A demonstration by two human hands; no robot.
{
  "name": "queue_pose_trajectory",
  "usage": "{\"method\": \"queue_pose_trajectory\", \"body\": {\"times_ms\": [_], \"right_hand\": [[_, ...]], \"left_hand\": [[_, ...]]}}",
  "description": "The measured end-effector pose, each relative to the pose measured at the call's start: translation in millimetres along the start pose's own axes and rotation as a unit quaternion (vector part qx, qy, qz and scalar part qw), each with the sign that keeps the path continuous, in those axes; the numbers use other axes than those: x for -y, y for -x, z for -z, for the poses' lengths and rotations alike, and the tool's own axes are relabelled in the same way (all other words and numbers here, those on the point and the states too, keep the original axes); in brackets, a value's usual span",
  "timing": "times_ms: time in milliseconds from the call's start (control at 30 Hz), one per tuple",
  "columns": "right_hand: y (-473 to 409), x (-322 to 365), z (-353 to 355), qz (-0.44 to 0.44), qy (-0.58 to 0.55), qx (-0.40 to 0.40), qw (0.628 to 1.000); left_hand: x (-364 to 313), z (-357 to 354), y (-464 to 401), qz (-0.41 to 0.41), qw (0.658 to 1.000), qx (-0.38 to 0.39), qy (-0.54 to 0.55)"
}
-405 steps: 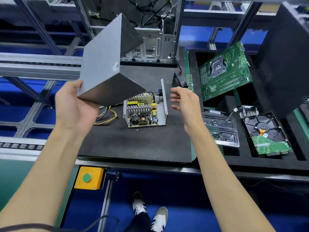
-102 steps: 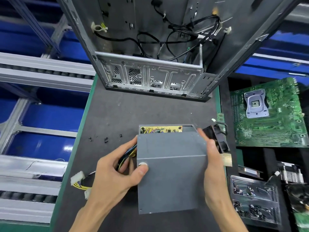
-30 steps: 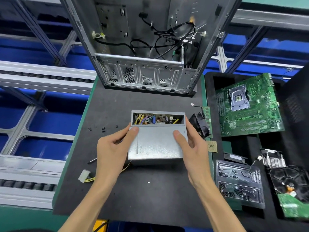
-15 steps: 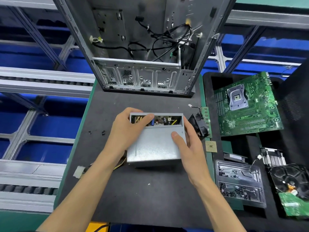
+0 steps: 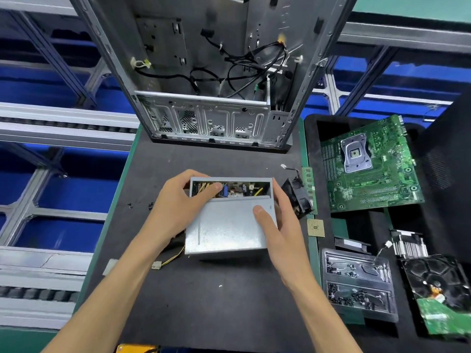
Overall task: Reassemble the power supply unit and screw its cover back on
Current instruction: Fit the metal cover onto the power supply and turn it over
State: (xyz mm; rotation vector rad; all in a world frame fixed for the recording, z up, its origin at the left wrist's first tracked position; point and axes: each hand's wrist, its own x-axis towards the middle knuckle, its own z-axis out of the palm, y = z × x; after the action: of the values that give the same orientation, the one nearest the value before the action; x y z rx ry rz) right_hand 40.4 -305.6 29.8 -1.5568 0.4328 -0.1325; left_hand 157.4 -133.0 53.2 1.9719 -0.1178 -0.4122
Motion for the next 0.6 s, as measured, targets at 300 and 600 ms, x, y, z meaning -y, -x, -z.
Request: {"method": "queue_pose_trajectory", "body": {"times_ms": [300, 600], "right_hand": [[-4, -4, 3, 0.025, -0.021, 0.015, 0.999], [-8, -7, 14, 0.053, 0.013, 0.064, 0.996]], "left_hand": [[37, 20, 53, -0.023, 0.986, 0.163, -0.015], [44, 30, 29, -0.057, 0.973, 0.220, -0.046]]}}
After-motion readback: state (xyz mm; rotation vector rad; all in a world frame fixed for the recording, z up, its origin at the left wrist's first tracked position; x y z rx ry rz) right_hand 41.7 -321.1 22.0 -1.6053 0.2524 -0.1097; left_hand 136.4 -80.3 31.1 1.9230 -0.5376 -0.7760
